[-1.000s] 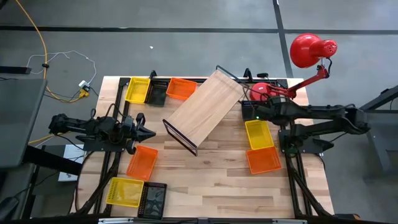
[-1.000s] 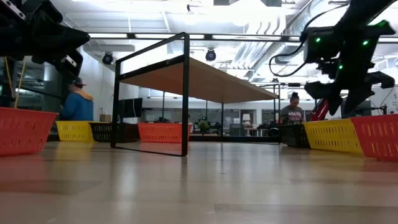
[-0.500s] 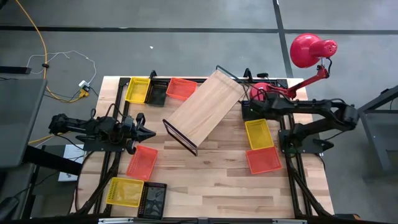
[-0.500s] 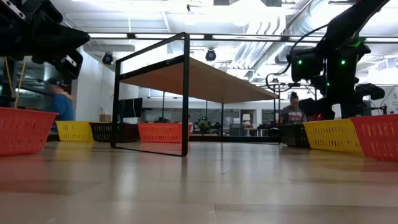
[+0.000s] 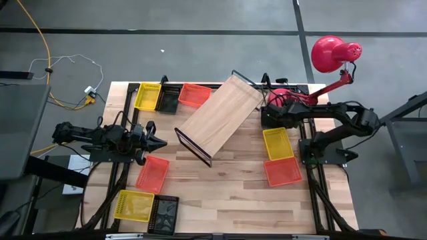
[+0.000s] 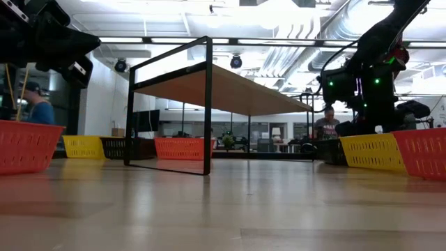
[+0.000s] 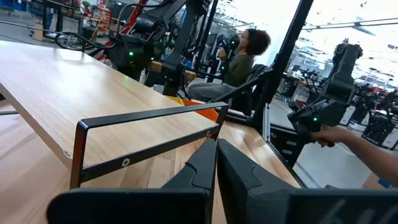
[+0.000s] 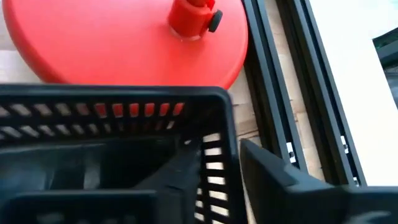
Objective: Stack baskets on shelf by color
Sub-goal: Put the top right black basket on the shelf
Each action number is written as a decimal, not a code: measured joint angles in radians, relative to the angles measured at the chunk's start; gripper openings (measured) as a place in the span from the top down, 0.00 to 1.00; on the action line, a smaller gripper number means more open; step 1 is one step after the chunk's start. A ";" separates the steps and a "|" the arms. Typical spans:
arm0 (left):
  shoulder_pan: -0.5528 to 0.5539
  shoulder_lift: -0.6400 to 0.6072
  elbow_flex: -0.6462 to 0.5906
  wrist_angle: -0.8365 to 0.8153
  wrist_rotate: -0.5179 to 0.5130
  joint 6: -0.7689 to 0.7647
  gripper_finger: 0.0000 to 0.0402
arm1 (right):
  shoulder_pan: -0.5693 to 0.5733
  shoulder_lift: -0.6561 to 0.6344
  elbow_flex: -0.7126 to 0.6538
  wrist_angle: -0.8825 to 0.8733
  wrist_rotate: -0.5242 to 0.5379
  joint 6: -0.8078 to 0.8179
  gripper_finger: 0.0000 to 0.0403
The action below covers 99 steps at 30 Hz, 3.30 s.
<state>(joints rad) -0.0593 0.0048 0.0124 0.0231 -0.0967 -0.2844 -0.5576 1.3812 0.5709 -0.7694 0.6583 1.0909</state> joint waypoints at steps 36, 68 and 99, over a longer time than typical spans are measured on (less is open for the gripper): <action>0.000 0.000 0.000 0.000 0.000 0.000 0.99 | 0.374 -0.291 0.404 -0.571 -0.066 -0.010 1.00; 0.000 0.000 0.000 0.000 0.000 0.000 0.99 | 0.668 -0.313 0.477 0.156 0.186 -0.159 1.00; 0.000 0.000 0.000 0.000 0.000 0.000 0.99 | 0.345 0.061 0.477 0.206 0.269 0.434 1.00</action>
<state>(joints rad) -0.0595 0.0048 0.0126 0.0231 -0.0967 -0.2844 -0.2125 1.4418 1.0477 -0.5634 0.9270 1.5246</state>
